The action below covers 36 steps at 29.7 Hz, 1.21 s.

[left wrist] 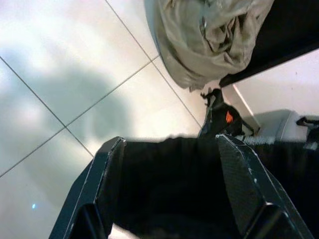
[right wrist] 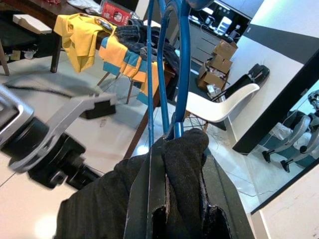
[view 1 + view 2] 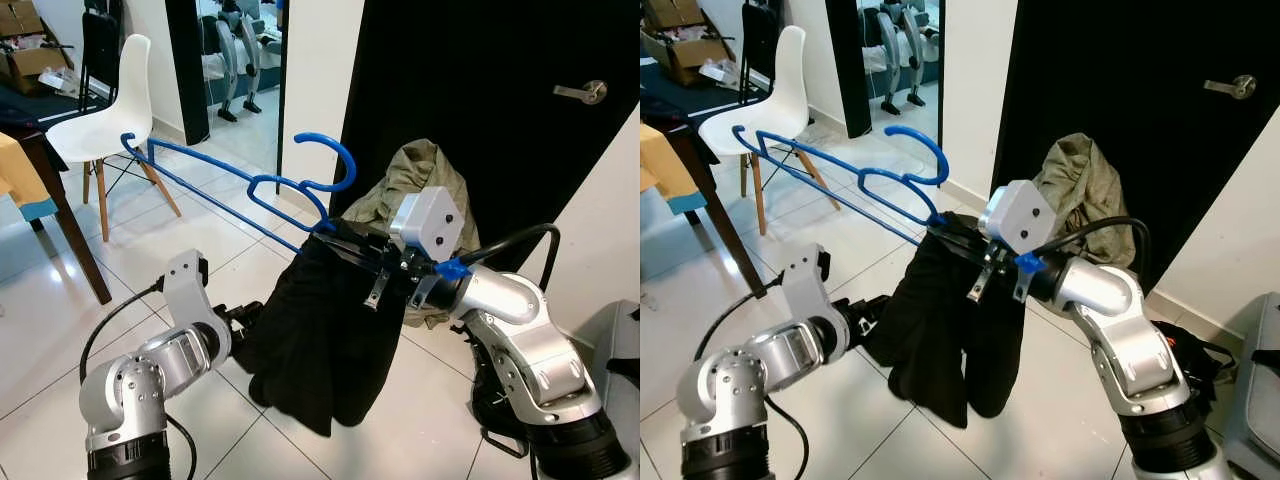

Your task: Hang hanger

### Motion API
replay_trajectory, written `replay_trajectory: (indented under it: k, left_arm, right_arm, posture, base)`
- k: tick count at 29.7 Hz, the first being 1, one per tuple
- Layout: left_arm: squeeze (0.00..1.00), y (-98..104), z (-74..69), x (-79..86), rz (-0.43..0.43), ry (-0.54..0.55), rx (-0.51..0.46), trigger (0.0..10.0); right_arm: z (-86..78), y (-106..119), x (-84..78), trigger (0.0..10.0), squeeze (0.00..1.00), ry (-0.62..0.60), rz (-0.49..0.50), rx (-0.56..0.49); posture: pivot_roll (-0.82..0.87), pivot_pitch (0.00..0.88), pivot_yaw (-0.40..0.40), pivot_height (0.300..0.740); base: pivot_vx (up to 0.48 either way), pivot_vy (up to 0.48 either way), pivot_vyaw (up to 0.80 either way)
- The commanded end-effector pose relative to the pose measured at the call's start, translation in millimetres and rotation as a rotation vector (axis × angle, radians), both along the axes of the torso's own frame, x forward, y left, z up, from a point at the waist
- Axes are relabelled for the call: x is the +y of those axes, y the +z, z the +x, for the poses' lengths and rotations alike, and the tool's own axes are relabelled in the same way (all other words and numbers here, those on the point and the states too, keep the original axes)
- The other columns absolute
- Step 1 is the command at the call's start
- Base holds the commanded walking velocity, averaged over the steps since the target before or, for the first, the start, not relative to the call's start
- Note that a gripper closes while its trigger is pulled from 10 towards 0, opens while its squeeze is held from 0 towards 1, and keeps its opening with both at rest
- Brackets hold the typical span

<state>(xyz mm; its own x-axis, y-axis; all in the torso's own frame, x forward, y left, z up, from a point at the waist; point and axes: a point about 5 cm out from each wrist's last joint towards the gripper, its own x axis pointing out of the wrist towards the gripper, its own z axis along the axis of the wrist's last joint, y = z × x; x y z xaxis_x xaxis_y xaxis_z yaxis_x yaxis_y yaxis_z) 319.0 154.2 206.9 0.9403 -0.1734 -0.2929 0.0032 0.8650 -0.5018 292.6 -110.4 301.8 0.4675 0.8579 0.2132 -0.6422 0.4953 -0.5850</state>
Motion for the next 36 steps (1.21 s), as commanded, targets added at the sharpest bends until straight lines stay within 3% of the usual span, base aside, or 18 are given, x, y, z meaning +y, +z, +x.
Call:
replay_trajectory:
  k: [1,17,25,36]
  left_arm:
    - [0.00,-3.1,-1.6,6.5,-0.048,0.049,0.043,10.0]
    - [0.00,-31.4,-16.3,-1.6,-0.182,0.074,0.233,10.0]
    - [0.00,-50.6,-14.2,6.3,-0.210,0.152,0.323,10.0]
    - [0.00,-62.0,-12.9,6.0,-0.271,0.167,0.374,10.0]
  right_arm:
    - [-5.3,5.5,4.9,0.0,0.00,0.036,-0.003,-0.037]
    - [-2.2,6.6,3.3,0.0,0.00,0.033,-0.015,-0.042]
    - [-1.7,7.9,3.3,0.0,0.00,0.035,-0.018,-0.046]
    - [-3.1,14.0,4.4,0.0,0.00,0.048,-0.012,-0.059]
  posture:
    - [-0.04,0.212,-0.063,0.740]
    - [-0.04,0.213,-0.068,0.740]
    - [-0.05,0.215,-0.067,0.740]
    - [-0.06,0.218,-0.076,0.740]
  base:
    - [0.000,0.000,0.00]
    - [0.000,0.000,0.00]
    - [0.000,0.000,0.00]
    - [0.000,0.000,0.00]
